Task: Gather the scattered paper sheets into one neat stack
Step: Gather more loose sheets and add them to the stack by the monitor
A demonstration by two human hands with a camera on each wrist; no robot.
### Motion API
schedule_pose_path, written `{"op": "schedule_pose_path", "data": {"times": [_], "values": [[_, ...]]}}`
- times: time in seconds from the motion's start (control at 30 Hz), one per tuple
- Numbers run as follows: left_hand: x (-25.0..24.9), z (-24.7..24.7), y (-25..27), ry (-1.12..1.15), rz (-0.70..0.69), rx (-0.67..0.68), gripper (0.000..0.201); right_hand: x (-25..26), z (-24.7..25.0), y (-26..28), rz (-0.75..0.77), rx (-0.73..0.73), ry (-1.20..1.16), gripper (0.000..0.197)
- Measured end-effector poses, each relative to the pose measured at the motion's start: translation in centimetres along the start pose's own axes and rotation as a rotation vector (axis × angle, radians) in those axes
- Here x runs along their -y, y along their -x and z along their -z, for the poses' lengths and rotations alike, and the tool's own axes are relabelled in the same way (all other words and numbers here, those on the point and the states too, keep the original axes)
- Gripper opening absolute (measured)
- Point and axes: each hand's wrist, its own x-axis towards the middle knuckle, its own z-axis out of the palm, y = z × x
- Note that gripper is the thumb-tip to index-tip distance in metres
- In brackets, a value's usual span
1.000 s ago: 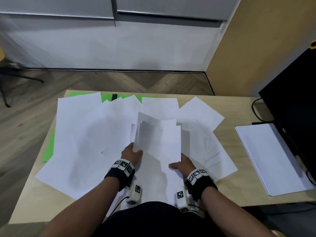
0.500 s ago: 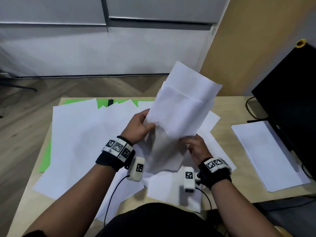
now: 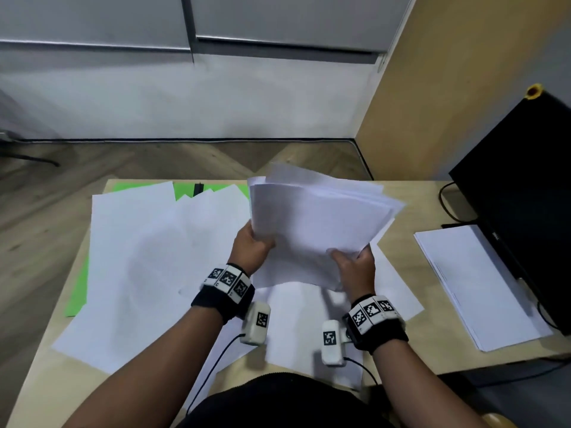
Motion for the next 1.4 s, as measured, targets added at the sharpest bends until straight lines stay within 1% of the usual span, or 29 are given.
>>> {"op": "schedule_pose_path", "data": {"times": [0.07,0.17,0.23,0.27,0.33,0.4,0.53,0.7,0.8,0.9,1.0,1.07,1.1,1.13,1.17,1.27,1.3,1.4], "values": [[0.3,-0.4,0.2,0.027,0.029,-0.003,0.028,0.1,-0.4,0.1,-0.010,-0.026,-0.026,0.055],[-0.3,-0.6,0.1,0.053,-0.022,0.020,0.018,0.9,-0.5,0.1,0.024,-0.061,-0.071,0.047],[-0.5,-0.4,0.0,0.056,-0.051,0.013,0.022,1.2,-0.2,0.1,0.065,-0.088,-0.072,0.046],[-0.5,-0.1,-0.1,0.057,-0.062,-0.003,0.029,1.2,0.0,0.0,0.081,-0.101,-0.066,0.048],[-0.5,0.4,-0.2,0.042,-0.085,-0.035,0.048,1.3,0.2,0.0,0.097,-0.092,-0.037,0.057],[-0.5,0.6,-0.2,0.028,-0.105,-0.045,0.056,1.4,0.3,0.2,0.098,-0.074,-0.024,0.068],[-1.3,0.1,0.1,0.030,-0.121,-0.041,0.055,2.1,0.1,0.1,0.129,-0.059,-0.036,0.071],[-2.1,-0.2,0.3,0.035,-0.165,-0.031,0.050,2.8,-0.2,-0.1,0.170,-0.051,-0.100,0.055],[-1.8,0.1,0.0,0.019,-0.121,-0.040,0.047,2.1,-0.2,-0.8,0.134,-0.063,-0.071,0.047],[-1.8,0.0,0.0,0.011,-0.073,-0.020,0.037,2.4,-0.2,-0.9,0.107,-0.044,-0.077,0.043],[-2.7,0.0,0.6,0.051,-0.125,0.002,0.033,3.9,-0.1,-0.6,0.177,-0.035,-0.175,0.047],[-3.0,0.1,0.8,0.060,-0.184,-0.010,0.034,4.3,0.1,-0.5,0.214,-0.062,-0.215,0.048],[-2.9,0.3,0.8,0.052,-0.193,-0.018,0.034,4.2,0.1,-0.6,0.213,-0.073,-0.214,0.048],[-2.4,0.3,0.6,0.040,-0.176,-0.022,0.035,3.8,-0.1,-0.6,0.194,-0.077,-0.197,0.047],[-1.7,0.4,0.4,0.013,-0.129,-0.021,0.034,3.2,-0.2,-0.7,0.158,-0.066,-0.161,0.046],[0.6,0.4,0.4,-0.147,0.069,0.025,0.030,0.9,-0.9,-0.7,0.032,0.027,0.017,0.033],[1.2,0.3,0.7,-0.172,0.104,0.035,0.031,0.3,-1.0,-0.6,0.010,0.046,0.061,0.031],[1.7,0.2,1.4,-0.148,0.101,-0.008,0.032,0.2,-0.8,-0.3,0.030,0.022,0.070,0.032]]}}
